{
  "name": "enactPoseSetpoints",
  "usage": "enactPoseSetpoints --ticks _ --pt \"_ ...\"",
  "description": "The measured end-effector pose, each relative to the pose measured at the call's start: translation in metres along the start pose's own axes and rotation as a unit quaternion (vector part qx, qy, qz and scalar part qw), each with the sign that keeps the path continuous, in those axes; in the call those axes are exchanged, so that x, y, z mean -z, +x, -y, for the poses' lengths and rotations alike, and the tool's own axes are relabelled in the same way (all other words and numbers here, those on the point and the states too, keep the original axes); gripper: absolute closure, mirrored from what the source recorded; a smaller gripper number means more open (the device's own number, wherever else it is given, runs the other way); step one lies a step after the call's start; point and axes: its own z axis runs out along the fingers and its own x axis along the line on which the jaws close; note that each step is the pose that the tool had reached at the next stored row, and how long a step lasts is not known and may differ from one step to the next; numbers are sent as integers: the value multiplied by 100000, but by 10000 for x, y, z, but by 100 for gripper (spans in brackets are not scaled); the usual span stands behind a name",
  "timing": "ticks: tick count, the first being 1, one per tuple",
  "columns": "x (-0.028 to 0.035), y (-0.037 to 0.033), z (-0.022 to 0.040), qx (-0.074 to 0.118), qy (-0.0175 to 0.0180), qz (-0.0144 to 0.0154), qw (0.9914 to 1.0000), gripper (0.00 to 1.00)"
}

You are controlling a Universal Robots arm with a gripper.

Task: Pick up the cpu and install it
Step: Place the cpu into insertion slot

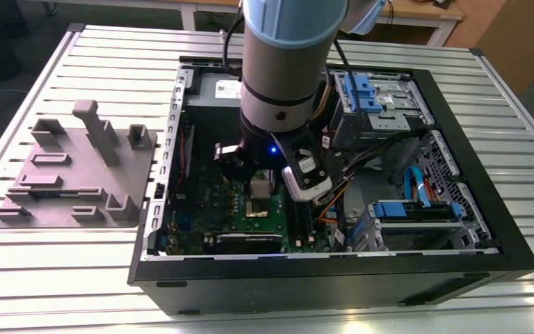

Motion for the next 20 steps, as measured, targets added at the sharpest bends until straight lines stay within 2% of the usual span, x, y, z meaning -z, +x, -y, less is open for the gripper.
enactPoseSetpoints --ticks 10,20 --pt "-171 -4 37 1086 73 -263 99994 53" --pt "-182 -4 38 1090 77 -271 99994 53"
